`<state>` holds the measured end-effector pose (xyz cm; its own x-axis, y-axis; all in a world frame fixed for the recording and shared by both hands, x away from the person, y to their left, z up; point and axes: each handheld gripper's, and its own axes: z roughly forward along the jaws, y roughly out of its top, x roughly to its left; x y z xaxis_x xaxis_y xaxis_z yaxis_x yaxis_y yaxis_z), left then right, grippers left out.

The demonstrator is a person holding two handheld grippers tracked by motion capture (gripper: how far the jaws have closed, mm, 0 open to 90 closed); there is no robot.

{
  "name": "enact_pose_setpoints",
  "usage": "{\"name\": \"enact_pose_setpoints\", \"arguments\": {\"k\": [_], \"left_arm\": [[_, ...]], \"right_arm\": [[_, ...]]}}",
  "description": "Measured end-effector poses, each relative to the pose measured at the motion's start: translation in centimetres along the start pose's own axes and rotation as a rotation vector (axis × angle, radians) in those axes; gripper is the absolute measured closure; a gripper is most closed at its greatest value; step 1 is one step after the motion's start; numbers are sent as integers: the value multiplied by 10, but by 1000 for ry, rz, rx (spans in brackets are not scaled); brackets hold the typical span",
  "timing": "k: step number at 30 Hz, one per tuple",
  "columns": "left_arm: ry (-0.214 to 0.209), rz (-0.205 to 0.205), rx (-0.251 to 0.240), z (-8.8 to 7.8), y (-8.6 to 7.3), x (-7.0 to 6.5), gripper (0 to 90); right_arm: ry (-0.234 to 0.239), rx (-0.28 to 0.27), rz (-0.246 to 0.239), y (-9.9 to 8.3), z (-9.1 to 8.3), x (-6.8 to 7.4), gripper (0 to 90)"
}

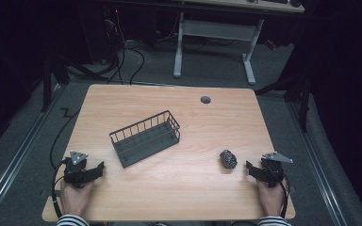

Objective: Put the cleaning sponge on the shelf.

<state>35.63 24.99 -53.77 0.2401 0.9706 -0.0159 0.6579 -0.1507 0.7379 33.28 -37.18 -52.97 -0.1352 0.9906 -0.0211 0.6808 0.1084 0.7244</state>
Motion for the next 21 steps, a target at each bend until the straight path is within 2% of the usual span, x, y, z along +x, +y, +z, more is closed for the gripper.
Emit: {"name": "enact_pose_setpoints", "arguments": {"k": [7,10,14,21], "left_arm": [[4,-6,0,0,0,0,254],[-7,-11,-2,0,1,1,257],[-3,3,7,-2,1,1,251],[-53,-19,-15,-13,8,3,248]], "right_arm": [[1,0,3,0,0,0,323],[2,0,3,0,0,0,322],[1,1,1,0,0,0,321],[2,1,3,0,0,0,316]]}}
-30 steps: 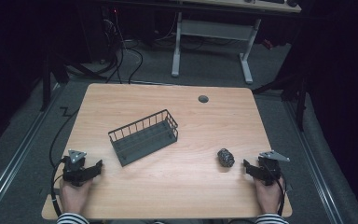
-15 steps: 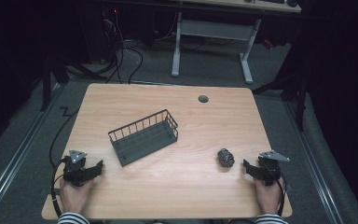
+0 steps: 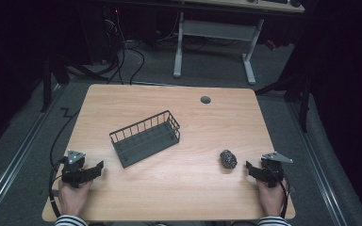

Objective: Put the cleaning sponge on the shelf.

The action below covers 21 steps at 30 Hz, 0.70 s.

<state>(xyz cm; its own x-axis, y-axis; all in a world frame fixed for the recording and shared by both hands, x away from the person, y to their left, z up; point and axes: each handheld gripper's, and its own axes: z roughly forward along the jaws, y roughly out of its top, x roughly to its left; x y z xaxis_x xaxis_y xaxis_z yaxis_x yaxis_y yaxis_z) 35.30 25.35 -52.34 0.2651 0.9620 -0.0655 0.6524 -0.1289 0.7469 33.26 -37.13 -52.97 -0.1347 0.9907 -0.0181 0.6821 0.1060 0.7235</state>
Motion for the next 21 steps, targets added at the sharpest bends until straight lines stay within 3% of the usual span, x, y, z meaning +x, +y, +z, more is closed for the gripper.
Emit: {"name": "enact_pose_setpoints", "arguments": {"k": [5,21], "left_arm": [[-17,14,21,-8,8,-2,287],[-122,2,-49,-40,50,-17,277]], "right_arm": [[0,0,0,0,0,0,316],[2,1,-3,0,0,0,313]]}}
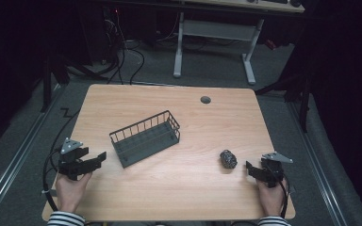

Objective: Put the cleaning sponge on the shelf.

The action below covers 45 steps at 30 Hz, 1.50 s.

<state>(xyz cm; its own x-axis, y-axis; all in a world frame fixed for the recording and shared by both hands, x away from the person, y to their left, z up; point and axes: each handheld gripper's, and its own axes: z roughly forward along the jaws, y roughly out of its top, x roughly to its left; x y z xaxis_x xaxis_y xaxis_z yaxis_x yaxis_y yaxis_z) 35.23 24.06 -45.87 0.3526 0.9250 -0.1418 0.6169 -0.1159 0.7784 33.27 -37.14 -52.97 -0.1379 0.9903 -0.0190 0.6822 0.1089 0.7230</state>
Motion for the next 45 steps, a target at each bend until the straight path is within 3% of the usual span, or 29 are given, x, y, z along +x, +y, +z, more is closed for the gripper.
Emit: {"name": "enact_pose_setpoints", "arguments": {"k": [11,16,20,32,45], "left_arm": [[-44,-3,-49,-11,32,-12,265],[-41,17,-40,-7,43,-18,261],[-33,13,-11,5,51,-20,260],[17,4,67,40,54,-20,266],[46,9,80,55,46,-23,354]], "right_arm": [[1,-2,0,0,0,0,310],[2,-2,1,0,0,0,310],[1,-2,0,0,0,0,310],[2,-3,-3,0,0,0,309],[6,-2,-3,0,0,0,304]]}}
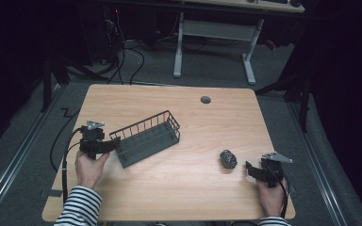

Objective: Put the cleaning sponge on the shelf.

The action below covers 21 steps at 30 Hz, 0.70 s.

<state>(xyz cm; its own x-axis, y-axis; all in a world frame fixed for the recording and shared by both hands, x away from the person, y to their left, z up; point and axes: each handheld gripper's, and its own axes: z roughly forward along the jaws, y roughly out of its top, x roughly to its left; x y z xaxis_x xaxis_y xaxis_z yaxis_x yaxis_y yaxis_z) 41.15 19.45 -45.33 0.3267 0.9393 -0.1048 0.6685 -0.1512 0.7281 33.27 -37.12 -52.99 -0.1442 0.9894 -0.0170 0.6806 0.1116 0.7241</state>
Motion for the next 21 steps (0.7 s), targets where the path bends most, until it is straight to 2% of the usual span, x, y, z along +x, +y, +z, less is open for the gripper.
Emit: {"name": "enact_pose_setpoints", "arguments": {"k": [10,21], "left_arm": [[-16,14,-13,0,-3,-5,455],[-22,25,-20,1,-3,-7,521]], "right_arm": [[0,0,0,0,0,0,304],[0,0,0,0,0,0,303]]}}
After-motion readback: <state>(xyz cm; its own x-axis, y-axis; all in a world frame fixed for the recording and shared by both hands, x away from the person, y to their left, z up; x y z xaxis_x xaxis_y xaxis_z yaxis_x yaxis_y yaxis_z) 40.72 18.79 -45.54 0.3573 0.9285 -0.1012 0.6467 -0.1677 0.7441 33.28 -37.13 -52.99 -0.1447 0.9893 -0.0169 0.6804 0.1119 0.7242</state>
